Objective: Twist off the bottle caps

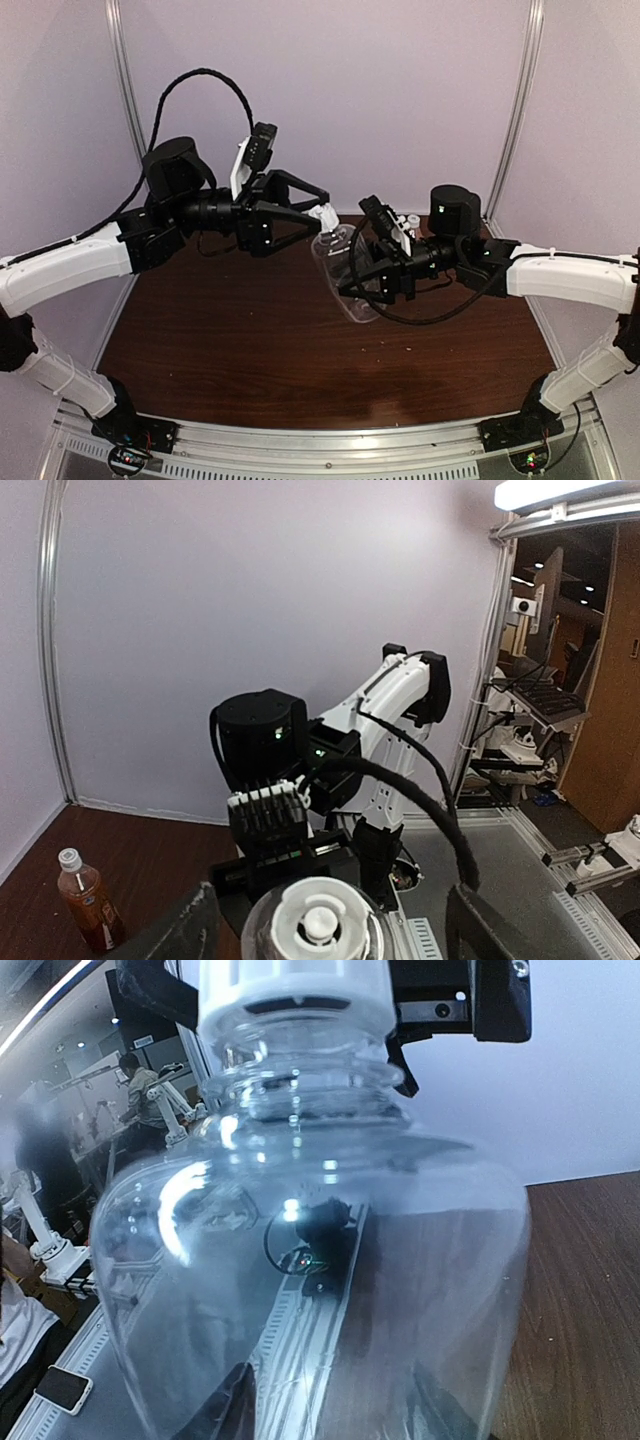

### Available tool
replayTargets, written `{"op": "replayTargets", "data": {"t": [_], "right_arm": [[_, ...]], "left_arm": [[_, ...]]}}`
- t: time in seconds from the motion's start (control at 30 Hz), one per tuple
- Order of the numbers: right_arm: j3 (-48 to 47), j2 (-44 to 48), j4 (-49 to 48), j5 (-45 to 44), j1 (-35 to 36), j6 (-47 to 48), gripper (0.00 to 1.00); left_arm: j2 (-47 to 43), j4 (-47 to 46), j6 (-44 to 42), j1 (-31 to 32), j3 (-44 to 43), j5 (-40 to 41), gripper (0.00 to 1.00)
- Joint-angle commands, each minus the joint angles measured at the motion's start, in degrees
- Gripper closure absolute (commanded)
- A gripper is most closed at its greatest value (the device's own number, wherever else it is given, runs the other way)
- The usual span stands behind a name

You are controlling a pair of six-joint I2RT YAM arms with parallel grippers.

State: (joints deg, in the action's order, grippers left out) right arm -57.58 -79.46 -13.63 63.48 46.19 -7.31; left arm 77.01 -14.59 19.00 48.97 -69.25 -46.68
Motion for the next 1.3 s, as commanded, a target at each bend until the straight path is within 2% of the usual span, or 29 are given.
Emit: {"op": "replayTargets", "data": {"t": [0.0,0.3,0.47,0.73,0.87,0.97,1.03,1.13,1.27], "right_arm": [[-0.9,-0.9,-3.1,4.0,-0.2,-1.7,0.55],[-0.9,-1.2,-3.2,4.6,-0.2,-1.7,0.55],[-1.0,-1.1,-2.7,4.4,-0.2,-1.4,0.55],[-1.0,-1.0,-1.8,3.7,-0.2,-0.9,0.55],[-1.1,-0.6,-0.3,2.4,-0.2,-0.2,0.55],[-1.5,0.0,2.4,-0.9,-0.3,1.3,0.56],[-1.8,0.4,4.5,-3.8,-0.3,2.5,0.56],[-2.4,0.6,6.6,-7.4,-0.4,3.7,0.57],[-2.6,0.5,7.3,-10.7,-0.5,4.0,0.57]], "left_arm": [[2.9,-4.8,-1.2,-0.6,-3.1,-8.3,0.23],[5.8,-9.2,1.9,-0.8,-4.1,-11.7,0.39],[6.7,-10.0,3.0,-1.0,-4.1,-12.7,0.52],[6.6,-10.6,3.5,-1.1,-2.8,-13.0,0.59],[5.9,-10.4,3.8,-1.1,-2.1,-11.8,0.70],[4.1,-8.8,4.8,-1.1,-1.1,-7.1,0.85],[2.8,-6.9,5.4,-1.0,-0.6,-0.7,0.92],[1.0,-4.3,6.7,-0.7,0.0,7.3,0.99],[-2.1,-4.6,9.7,-0.5,1.7,15.6,1.00]]}}
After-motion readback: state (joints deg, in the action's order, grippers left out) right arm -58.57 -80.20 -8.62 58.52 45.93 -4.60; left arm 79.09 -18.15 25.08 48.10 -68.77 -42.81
